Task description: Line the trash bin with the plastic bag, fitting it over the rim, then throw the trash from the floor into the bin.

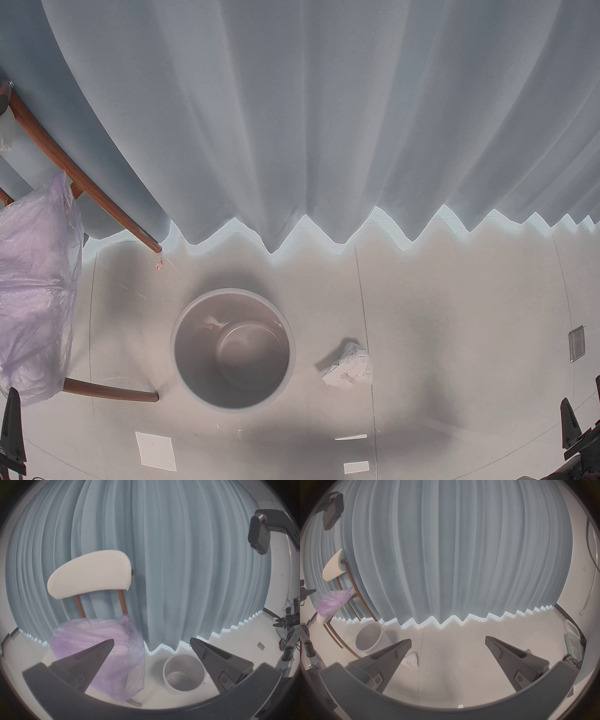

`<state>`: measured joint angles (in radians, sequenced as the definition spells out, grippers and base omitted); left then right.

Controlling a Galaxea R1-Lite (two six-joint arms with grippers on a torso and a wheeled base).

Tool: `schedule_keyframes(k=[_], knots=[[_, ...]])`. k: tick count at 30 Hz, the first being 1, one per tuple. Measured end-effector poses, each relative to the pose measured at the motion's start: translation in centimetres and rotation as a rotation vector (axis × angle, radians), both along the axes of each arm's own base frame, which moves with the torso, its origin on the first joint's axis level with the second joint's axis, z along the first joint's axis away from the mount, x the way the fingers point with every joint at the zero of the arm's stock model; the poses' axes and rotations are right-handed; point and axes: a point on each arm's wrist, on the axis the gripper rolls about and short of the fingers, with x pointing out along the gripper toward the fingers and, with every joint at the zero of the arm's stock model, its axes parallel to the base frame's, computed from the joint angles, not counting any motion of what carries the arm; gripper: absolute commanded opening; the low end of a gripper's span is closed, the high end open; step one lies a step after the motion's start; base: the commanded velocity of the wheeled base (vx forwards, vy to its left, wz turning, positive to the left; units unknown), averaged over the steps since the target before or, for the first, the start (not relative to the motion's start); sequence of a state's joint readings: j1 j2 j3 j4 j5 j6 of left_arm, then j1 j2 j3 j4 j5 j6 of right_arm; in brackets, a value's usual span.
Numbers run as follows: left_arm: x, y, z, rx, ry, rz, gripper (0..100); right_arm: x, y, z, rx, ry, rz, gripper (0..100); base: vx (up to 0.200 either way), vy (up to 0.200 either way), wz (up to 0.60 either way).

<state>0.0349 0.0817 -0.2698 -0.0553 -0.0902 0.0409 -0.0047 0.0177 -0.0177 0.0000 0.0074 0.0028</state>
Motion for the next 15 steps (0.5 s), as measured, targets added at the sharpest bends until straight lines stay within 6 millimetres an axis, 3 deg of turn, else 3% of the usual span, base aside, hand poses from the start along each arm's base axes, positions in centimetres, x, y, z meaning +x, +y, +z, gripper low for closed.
schedule_keyframes(k=[3, 10, 15], knots=[[0.3, -0.2, -0.1, 0.034, -0.028, -0.022, 100, 0.0, 0.0, 0.0, 0.000, 0.000, 0.000, 100, 0.000, 0.000, 0.00], [1.8, -0.4, -3.3, 0.131, 0.008, -0.080, 100, 0.0, 0.0, 0.0, 0.000, 0.000, 0.000, 100, 0.000, 0.000, 0.00], [1.6, -0.7, -2.6, 0.199, -0.085, -0.145, 100, 0.0, 0.0, 0.0, 0.000, 0.000, 0.000, 100, 0.000, 0.000, 0.00]])
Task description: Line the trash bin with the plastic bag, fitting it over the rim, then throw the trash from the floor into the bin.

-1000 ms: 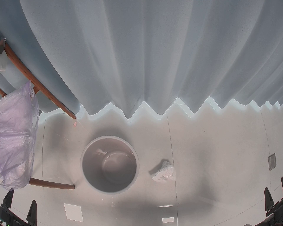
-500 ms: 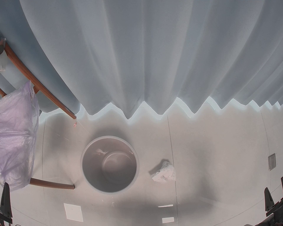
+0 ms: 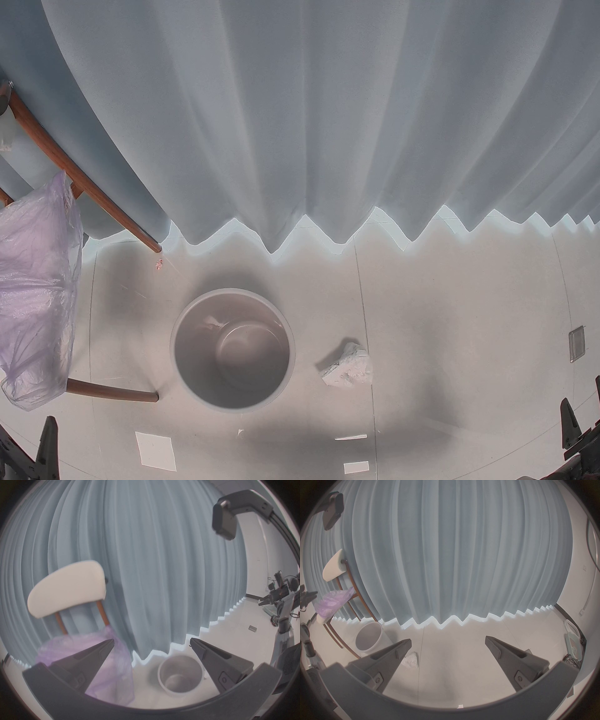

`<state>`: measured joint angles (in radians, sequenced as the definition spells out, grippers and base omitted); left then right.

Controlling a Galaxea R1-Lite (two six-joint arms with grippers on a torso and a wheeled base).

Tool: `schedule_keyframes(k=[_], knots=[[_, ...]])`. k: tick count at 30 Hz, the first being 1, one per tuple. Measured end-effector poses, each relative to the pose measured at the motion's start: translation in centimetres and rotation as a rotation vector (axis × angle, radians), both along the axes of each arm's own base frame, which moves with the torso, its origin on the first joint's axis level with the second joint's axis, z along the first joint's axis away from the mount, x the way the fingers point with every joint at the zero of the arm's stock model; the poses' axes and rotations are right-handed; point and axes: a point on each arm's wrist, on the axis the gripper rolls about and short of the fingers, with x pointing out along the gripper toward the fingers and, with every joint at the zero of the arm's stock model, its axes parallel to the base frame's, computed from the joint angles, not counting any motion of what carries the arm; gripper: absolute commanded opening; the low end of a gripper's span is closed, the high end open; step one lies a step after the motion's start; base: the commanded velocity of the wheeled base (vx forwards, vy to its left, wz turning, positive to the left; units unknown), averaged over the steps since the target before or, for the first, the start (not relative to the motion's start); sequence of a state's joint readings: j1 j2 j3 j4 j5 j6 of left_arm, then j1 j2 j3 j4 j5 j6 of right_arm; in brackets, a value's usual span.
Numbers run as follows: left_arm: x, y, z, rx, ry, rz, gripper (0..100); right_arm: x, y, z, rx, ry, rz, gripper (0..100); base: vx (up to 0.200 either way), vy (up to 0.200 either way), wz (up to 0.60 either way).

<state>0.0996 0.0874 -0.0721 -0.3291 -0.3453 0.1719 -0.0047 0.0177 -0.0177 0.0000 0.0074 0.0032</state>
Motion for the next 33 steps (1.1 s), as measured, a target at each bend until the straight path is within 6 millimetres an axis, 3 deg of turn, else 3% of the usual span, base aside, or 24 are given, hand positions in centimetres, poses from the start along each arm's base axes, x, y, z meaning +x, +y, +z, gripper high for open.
schedule_keyframes(k=[5, 9, 24, 33], knots=[[-0.5, -0.2, 1.2, 0.049, -0.134, -0.049, 100, 0.0, 0.0, 0.0, 0.000, 0.000, 0.000, 100, 0.000, 0.000, 0.00], [-0.6, -0.3, 1.3, 0.063, -0.141, -0.085, 100, 0.0, 0.0, 0.0, 0.000, 0.000, 0.000, 100, 0.000, 0.000, 0.00], [-0.4, -0.6, 0.4, 0.093, -0.010, -0.245, 100, 0.0, 0.0, 0.0, 0.000, 0.000, 0.000, 100, 0.000, 0.000, 0.00], [-1.0, -1.0, 2.2, 0.114, 0.098, -0.413, 100, 0.0, 0.0, 0.0, 0.000, 0.000, 0.000, 100, 0.000, 0.000, 0.00]])
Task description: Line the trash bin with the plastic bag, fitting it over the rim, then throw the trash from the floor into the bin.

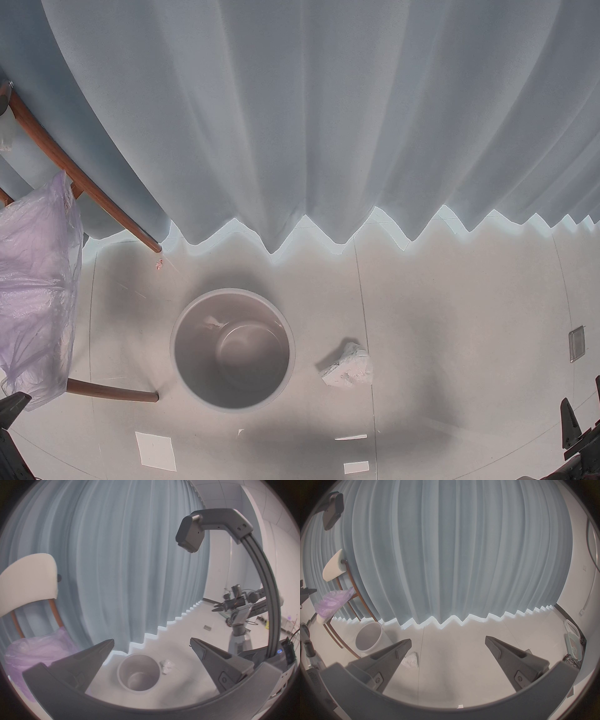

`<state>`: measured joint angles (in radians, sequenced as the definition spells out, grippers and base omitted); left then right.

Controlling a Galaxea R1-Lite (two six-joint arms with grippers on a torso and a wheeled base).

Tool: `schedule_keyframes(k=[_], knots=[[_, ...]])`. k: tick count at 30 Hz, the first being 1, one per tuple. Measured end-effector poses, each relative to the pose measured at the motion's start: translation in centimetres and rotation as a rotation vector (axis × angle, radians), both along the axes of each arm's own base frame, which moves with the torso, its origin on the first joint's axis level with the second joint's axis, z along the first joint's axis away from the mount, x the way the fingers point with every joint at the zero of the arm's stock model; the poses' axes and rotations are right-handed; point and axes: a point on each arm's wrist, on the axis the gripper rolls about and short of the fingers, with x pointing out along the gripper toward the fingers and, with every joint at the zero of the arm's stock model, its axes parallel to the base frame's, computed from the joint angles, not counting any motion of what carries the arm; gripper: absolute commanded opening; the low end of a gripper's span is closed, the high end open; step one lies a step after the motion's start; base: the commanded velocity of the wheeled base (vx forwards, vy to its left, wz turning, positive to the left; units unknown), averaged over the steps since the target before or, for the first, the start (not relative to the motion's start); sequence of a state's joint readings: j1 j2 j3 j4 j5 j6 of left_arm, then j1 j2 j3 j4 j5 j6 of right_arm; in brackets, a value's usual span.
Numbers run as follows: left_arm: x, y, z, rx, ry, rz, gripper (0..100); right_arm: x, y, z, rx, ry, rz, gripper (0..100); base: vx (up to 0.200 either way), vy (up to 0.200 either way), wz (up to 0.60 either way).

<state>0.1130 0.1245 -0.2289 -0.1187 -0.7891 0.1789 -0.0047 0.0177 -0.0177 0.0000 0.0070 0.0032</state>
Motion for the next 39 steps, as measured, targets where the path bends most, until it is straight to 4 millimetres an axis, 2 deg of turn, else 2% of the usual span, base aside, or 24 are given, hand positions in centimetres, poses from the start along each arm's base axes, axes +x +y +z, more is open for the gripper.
schedule_keyframes(k=[8, 27, 33, 39], knots=[[1.7, 0.0, 2.5, 0.010, 0.102, -0.102, 100, 0.0, 0.0, 0.0, 0.000, 0.000, 0.000, 100, 0.000, 0.000, 0.00], [8.5, 0.1, 9.2, -0.034, 0.296, -0.255, 100, 0.0, 0.0, 0.0, 0.000, 0.000, 0.000, 100, 0.000, 0.000, 0.00], [10.4, -0.1, 10.0, -0.078, 0.379, -0.275, 100, 0.0, 0.0, 0.0, 0.000, 0.000, 0.000, 100, 0.000, 0.000, 0.00], [12.3, -0.4, 9.7, -0.128, 0.452, -0.132, 100, 0.0, 0.0, 0.0, 0.000, 0.000, 0.000, 100, 0.000, 0.000, 0.00]])
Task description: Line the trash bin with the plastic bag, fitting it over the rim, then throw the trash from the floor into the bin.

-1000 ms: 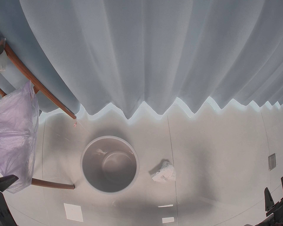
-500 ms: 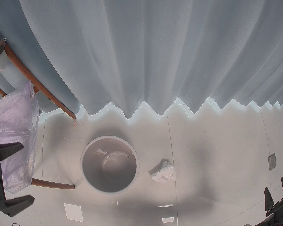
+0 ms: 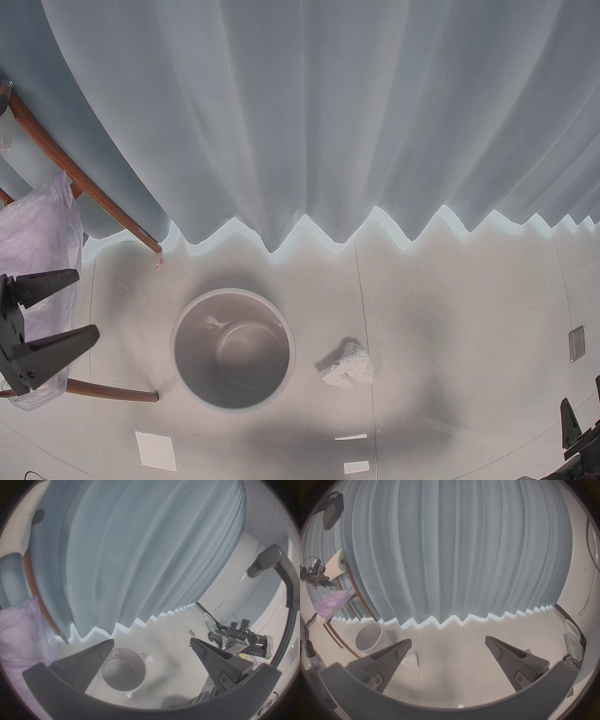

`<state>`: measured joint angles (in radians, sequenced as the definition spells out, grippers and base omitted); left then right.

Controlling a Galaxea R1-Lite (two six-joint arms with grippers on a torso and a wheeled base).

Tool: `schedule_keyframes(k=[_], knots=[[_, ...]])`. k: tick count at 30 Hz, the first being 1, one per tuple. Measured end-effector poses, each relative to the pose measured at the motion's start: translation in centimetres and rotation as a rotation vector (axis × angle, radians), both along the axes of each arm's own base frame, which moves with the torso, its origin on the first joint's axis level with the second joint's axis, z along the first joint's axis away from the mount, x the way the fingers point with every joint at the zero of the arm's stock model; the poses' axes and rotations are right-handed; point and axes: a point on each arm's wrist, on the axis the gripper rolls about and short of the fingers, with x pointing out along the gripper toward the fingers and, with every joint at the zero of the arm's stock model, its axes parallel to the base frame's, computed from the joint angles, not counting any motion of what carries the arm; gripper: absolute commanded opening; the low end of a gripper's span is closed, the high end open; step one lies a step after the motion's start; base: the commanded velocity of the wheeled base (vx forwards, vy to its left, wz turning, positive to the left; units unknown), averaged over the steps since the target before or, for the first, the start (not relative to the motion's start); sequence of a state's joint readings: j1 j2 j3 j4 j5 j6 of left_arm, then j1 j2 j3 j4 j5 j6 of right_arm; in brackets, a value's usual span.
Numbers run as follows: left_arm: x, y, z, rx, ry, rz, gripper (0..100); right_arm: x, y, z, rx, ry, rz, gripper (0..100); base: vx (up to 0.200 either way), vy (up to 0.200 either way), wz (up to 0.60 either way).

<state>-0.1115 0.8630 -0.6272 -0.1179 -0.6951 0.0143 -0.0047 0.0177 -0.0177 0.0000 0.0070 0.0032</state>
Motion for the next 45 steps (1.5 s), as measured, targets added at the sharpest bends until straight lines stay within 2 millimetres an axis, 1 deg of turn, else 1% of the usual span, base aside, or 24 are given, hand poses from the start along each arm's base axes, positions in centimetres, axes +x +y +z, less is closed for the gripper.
schedule_keyframes(k=[6, 10, 13, 16, 22, 32, 36, 39, 45], knots=[[0.9, -0.1, -1.6, 0.034, 0.029, 0.057, 100, 0.0, 0.0, 0.0, 0.000, 0.000, 0.000, 100, 0.000, 0.000, 0.00], [1.6, 0.4, -2.2, 0.057, 0.050, 0.165, 100, 0.0, 0.0, 0.0, 0.000, 0.000, 0.000, 100, 0.000, 0.000, 0.00], [2.2, 1.0, -2.3, 0.061, 0.051, 0.233, 100, 0.0, 0.0, 0.0, 0.000, 0.000, 0.000, 100, 0.000, 0.000, 0.00], [2.9, 1.5, -2.1, 0.060, 0.015, 0.288, 100, 0.0, 0.0, 0.0, 0.000, 0.000, 0.000, 100, 0.000, 0.000, 0.00], [3.7, 1.6, -2.4, 0.066, 0.023, 0.292, 100, 0.0, 0.0, 0.0, 0.000, 0.000, 0.000, 100, 0.000, 0.000, 0.00], [3.9, 0.9, -2.9, 0.075, 0.038, 0.227, 100, 0.0, 0.0, 0.0, 0.000, 0.000, 0.000, 100, 0.000, 0.000, 0.00], [3.7, 0.6, -3.2, 0.131, -0.006, 0.200, 100, 0.0, 0.0, 0.0, 0.000, 0.000, 0.000, 100, 0.000, 0.000, 0.00], [3.4, 0.9, -3.4, 0.166, -0.029, 0.216, 100, 0.0, 0.0, 0.0, 0.000, 0.000, 0.000, 100, 0.000, 0.000, 0.00], [2.8, 1.8, -3.6, 0.214, -0.068, 0.314, 100, 0.0, 0.0, 0.0, 0.000, 0.000, 0.000, 100, 0.000, 0.000, 0.00]])
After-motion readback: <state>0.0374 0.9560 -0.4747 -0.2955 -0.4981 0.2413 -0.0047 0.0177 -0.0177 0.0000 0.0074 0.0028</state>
